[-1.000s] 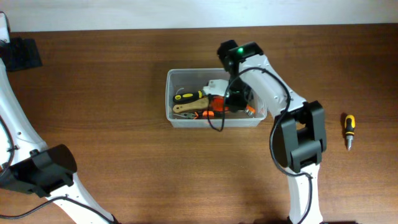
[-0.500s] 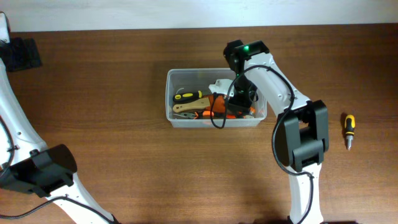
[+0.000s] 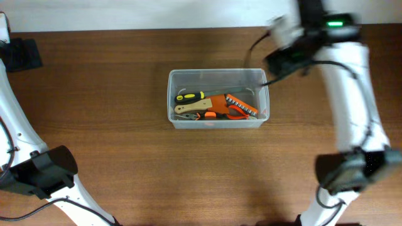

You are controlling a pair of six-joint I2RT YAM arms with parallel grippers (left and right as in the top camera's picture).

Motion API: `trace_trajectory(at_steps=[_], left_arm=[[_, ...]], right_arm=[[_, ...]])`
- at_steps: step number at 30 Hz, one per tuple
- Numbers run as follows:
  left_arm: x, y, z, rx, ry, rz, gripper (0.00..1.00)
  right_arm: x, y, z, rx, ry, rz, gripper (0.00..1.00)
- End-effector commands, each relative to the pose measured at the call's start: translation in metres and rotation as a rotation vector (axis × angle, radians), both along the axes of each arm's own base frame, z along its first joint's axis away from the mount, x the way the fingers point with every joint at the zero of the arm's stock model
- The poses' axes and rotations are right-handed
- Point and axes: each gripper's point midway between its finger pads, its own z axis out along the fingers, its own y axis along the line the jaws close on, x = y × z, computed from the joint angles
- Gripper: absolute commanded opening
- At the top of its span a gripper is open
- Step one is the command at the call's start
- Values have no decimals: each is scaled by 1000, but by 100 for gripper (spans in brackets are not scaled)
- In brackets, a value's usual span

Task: Pack container
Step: 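Move the right gripper to the yellow-black screwdriver and grasp it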

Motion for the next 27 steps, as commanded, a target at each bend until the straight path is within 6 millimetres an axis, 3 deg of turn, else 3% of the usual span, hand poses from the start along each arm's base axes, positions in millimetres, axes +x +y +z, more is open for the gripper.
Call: trace_trajectory(at_steps=[1,2,4,5,6,8,15,20,27], left_arm=[[0,-1,2,-9,-12,6,99],[0,-1,2,-9,-12,6,99],[0,-1,2,-9,-12,6,99],[0,-1,2,-9,-12,6,99],[0,-1,2,-9,-13,7,99],[0,-1,2,-9,-13,7,99],[0,-1,2,-9,-13,7,99],[0,-1,2,-9,-13,7,99],[0,-1,2,-9,-12,6,99]], right_arm=[[-1,-45,17,81,-47,-187,92],[-1,-63,13,92,-37,-251,86],[-5,-92,2,127,-5,-392,85],[-11,-109,-7,147,25,-476,78],[-22,-134,-24,162,83,-593,84],[-36,-160,-45,175,151,-694,87],[-94,-222,-121,198,339,-898,86],[-126,-237,-168,224,420,-974,85],[-138,-238,-213,168,440,-910,86]])
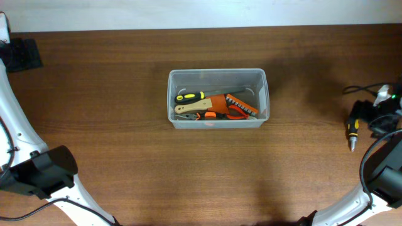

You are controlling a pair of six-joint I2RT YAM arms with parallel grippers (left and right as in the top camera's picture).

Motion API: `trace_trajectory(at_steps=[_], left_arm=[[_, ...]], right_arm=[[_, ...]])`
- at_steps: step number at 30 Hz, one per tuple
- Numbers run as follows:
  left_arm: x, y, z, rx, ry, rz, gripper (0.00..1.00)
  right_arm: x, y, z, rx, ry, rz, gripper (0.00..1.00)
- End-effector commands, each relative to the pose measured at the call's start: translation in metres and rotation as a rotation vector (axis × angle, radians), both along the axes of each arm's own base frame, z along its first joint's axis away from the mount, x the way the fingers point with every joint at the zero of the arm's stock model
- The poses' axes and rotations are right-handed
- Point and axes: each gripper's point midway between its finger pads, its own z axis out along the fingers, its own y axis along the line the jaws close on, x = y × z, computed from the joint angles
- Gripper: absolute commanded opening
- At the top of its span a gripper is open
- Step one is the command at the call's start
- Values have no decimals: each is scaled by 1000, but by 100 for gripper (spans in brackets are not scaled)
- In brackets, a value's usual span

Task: Pack container
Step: 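Move the right gripper to the yellow-black screwdriver and grasp it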

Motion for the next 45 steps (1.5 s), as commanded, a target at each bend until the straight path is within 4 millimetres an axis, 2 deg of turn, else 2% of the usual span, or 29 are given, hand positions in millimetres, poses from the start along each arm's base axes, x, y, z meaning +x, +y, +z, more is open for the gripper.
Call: trace_trajectory(at_steps=[1,5,10,14,17,22,25,26,27,29,35,38,41,45], left_arm=[[0,-1,2,-8,-12,7,99],[0,-1,2,-9,-12,6,99],[0,-1,2,-9,-12,6,99],[0,-1,2,-9,-13,7,99],[0,-1,2,-9,-12,6,99],[0,-1,2,-9,-12,6,99],[0,-1,2,-9,-12,6,99],[0,-1,2,-9,-13,7,99],[0,-1,2,-9,-12,6,99],[0,-1,2,-9,-13,7,99],[0,-1,2,-9,-13,7,99],[0,-1,2,-9,-13,7,99],[0,-1,2,-9,-13,7,99],[0,-1,2,-9,-13,7,99]], right_arm=[[-11,-4,-19,-46,45,52,86],[-11,-13,-33,-103,41,58,88],[2,-20,-36,-135,-17,69,90],[15,-13,-43,-86,-75,104,90],[16,-9,-54,-56,-70,105,90],[18,1,-74,9,-66,151,79],[17,1,-79,18,-60,150,77],[17,2,-80,20,-57,151,74],[17,2,-81,21,-56,150,65],[17,1,-81,19,-59,150,38],[16,2,-81,24,-55,143,38],[17,4,-79,37,-56,83,37],[29,16,-67,114,-110,85,23],[43,25,-37,150,-149,100,13]])
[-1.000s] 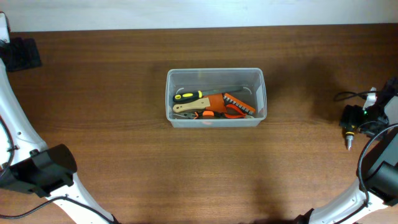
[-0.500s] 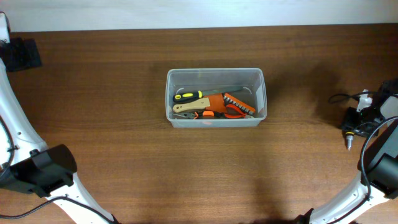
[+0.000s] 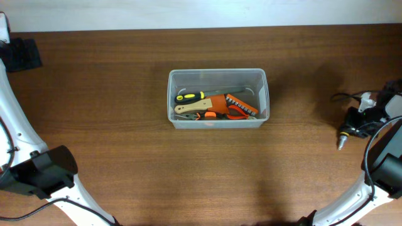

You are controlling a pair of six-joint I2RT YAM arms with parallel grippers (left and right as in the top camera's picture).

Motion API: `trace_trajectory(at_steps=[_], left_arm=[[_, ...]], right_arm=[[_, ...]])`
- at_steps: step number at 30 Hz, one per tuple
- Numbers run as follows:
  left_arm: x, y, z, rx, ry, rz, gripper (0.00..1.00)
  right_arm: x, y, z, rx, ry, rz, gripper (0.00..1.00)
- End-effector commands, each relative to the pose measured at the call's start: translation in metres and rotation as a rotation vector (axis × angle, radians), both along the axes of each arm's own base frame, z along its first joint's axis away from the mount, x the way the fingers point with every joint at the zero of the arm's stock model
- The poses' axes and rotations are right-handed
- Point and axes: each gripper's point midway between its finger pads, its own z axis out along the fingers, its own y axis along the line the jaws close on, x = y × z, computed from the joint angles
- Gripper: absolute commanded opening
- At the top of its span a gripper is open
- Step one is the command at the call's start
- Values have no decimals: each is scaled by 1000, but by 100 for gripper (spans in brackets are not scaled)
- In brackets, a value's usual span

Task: Pack container
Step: 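Move the right gripper to the yellow-black screwdriver and grasp it, then place the screwdriver into the container and open the right gripper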

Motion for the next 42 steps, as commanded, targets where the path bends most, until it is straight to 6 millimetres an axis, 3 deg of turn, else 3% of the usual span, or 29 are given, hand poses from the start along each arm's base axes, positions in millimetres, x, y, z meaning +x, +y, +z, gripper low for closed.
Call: trace_trajectory(at_steps=[1,5,10,13,14,18,20,22,25,28,31,36,42], left_arm=[[0,-1,2,-9,-12,7,99],[0,-1,2,-9,-12,7,99],[0,-1,2,-9,-12,7,99],[0,-1,2,-9,-12,7,99],[0,-1,2,-9,-12,7,99],[0,-1,2,-9,-12,7,99],[0,-1,2,-8,-12,7,99],[0,-1,2,-8,-12,7,99],[0,-1,2,-9,-12,7,99],[0,-1,2,-9,-12,7,99],[0,-1,2,-8,-12,7,99],[0,-1,2,-9,-12,7,99],[0,-1,2,-8,-12,7,99]], right_arm=[[27,12,28,54,-84,2,10],[43,23,73,37,-116,21,7],[71,67,156,-15,-220,147,4],[94,120,216,-62,-349,288,4],[102,149,237,-81,-406,373,4],[118,234,273,-113,-543,664,4],[120,279,277,-132,-603,861,4],[120,316,274,-157,-637,1051,4],[116,359,252,-205,-646,1358,4],[113,377,226,-205,-614,1531,4],[117,383,191,-186,-554,1650,4],[126,377,134,-147,-460,1793,4],[134,356,91,-156,-350,1836,10]])
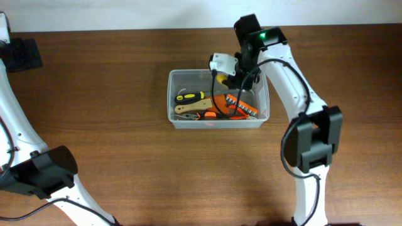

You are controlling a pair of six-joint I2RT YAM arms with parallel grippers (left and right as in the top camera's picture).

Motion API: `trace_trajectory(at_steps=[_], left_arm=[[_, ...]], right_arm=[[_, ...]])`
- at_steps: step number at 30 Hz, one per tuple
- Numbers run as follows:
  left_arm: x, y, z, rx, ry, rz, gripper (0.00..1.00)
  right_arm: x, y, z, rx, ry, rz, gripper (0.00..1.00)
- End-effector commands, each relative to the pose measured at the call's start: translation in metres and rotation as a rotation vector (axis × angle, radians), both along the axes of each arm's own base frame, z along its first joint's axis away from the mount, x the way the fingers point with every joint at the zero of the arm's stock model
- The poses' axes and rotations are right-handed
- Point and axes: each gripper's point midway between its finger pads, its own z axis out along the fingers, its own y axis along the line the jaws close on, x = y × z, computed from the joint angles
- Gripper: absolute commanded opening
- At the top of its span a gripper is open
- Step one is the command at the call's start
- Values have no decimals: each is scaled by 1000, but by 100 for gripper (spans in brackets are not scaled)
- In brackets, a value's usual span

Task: Pack container
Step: 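Place the screwdriver into the container and open the right gripper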

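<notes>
A clear plastic container (170, 94) stands at the table's middle in the overhead view. Inside lie a yellow-and-black screwdriver (191, 96), a wooden-handled tool (188, 108) and orange-handled tools (236, 109). My right gripper (218, 71) hangs over the container's far rim, and a small yellow-and-black piece shows at its tip, seemingly a screwdriver it is shut on. A dark cable loops down from it over the box. My left gripper (21, 54) rests at the far left edge, its fingers too dark to read.
Bare brown table surrounds the container on all sides. The right arm's links (311, 141) stretch from the front right up to the box. The left arm's base (41, 171) sits at the front left corner.
My right gripper was at the table's right edge on a yellow-and-black screwdriver. Now it is over the container's far rim with a yellow-black piece at its tip. The left arm has not moved.
At first my right arm was raised beside the container's far right corner. Then the gripper was down at the table's right edge by a yellow-and-black screwdriver, and stayed there with it. Now it is over the container. The box's contents look unchanged.
</notes>
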Motion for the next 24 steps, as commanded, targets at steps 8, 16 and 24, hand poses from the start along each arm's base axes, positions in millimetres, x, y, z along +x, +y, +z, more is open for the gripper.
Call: trace_trajectory(at_steps=[8,16,24], left_arm=[[0,-1,2,-8,-12,7,99],[0,-1,2,-8,-12,7,99],[0,-1,2,-9,-12,7,99]], right_arm=[[12,-38,-25,-99,7,-3,39],[13,-26,28,-27,-25,-271,36],[-3,-29,177,152,-241,-471,51]])
